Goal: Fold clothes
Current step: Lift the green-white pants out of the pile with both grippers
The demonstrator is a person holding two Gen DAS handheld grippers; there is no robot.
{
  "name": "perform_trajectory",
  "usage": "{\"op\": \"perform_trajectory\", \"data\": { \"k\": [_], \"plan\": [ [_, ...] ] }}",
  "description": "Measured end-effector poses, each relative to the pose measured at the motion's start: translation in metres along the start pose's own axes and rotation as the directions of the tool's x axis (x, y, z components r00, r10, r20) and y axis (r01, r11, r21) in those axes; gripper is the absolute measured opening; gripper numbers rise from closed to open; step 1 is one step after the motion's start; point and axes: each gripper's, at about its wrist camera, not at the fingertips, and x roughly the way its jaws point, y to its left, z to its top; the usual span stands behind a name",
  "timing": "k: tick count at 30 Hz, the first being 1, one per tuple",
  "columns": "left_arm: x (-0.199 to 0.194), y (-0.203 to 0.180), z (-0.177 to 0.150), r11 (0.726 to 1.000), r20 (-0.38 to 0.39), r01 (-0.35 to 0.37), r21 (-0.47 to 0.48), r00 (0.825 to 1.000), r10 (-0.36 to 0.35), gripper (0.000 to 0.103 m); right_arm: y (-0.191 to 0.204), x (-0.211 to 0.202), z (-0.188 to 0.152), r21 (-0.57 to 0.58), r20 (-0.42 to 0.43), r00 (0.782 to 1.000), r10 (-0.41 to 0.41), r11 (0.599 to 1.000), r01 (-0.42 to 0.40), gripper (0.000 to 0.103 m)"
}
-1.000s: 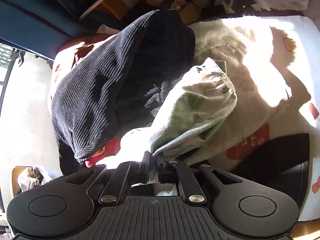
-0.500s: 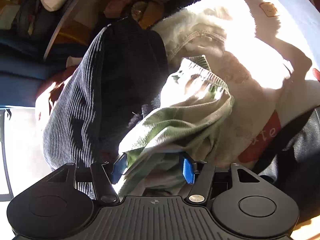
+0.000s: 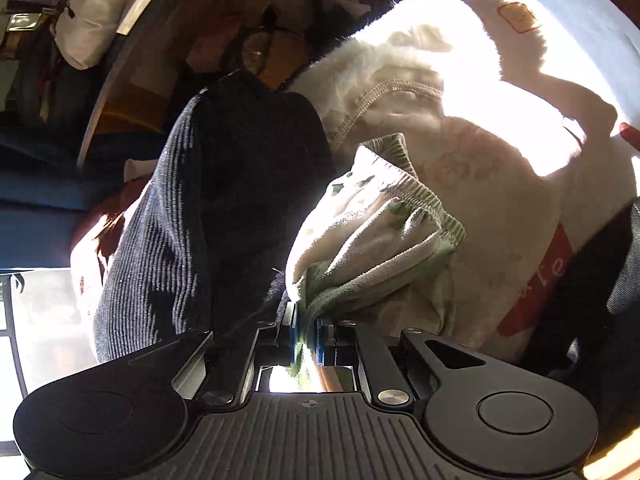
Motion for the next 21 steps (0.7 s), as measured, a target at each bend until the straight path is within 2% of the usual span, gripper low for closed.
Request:
{"op": "perform_trajectory", "data": {
  "k": [2, 7, 9, 10, 11, 13, 16, 17, 18, 19, 20, 21],
  "plan": [
    [0.017, 0.008, -0.009, 1.0, -0.049, -0.014, -0.019, 0.999, 0.013, 0.069, 0.005, -0.017, 0.0, 0.008, 0.017, 0.999, 0.027, 1.0, -0.027, 0.007],
    [0.058, 0.029, -0.032, 0.997, -0.171, -0.053, -0.064, 0.984, 0.041, 0.068, 0.021, -0.055, 0.004, -0.024, 0.046, 0.997, 0.068, 0.997, -0.067, 0.007],
    [0.065, 0.032, -0.035, 0.996, -0.189, -0.052, -0.079, 0.981, 0.036, 0.057, 0.027, -0.067, 0.005, -0.055, 0.047, 0.996, 0.071, 0.996, -0.069, 0.007],
    [0.065, 0.031, -0.035, 0.995, -0.188, -0.045, -0.085, 0.982, 0.029, 0.045, 0.031, -0.071, 0.005, -0.073, 0.046, 0.997, 0.067, 0.995, -0.063, 0.007],
    [0.065, 0.031, -0.036, 0.995, -0.186, -0.039, -0.091, 0.982, 0.021, 0.043, 0.034, -0.076, 0.005, -0.09, 0.045, 0.997, 0.062, 0.994, -0.058, 0.007],
    [0.066, 0.031, -0.036, 0.994, -0.183, -0.026, -0.104, 0.983, 0.006, 0.043, 0.038, -0.084, 0.002, -0.108, 0.044, 0.997, 0.062, 0.993, -0.057, 0.007],
    [0.067, 0.03, -0.036, 0.992, -0.179, -0.006, -0.123, 0.984, -0.016, 0.06, 0.046, -0.095, -0.003, -0.116, 0.042, 0.995, 0.088, 0.99, -0.083, 0.007],
    [0.067, 0.029, -0.036, 0.992, -0.177, 0.001, -0.129, 0.984, -0.024, 0.059, 0.05, -0.099, -0.005, -0.123, 0.044, 0.994, 0.099, 0.988, -0.093, 0.007],
    [0.067, 0.029, -0.036, 0.991, -0.175, 0.007, -0.135, 0.984, -0.031, 0.051, 0.054, -0.103, -0.008, -0.131, 0.047, 0.993, 0.11, 0.986, -0.103, 0.006],
    [0.066, 0.029, -0.037, 0.99, -0.167, 0.014, -0.139, 0.985, -0.038, 0.011, 0.058, -0.109, -0.01, -0.139, 0.052, 0.991, 0.121, 0.984, -0.112, 0.006],
    [0.059, 0.025, -0.038, 0.991, -0.13, 0.024, -0.132, 0.991, -0.041, 0.006, 0.064, -0.114, -0.012, -0.148, 0.059, 0.99, 0.132, 0.981, -0.122, 0.006],
    [0.046, 0.017, -0.04, 0.993, -0.081, 0.042, -0.108, 0.995, -0.051, 0.006, 0.069, -0.12, -0.013, -0.157, 0.061, 0.987, 0.147, 0.978, -0.136, 0.006]
  ]
}}
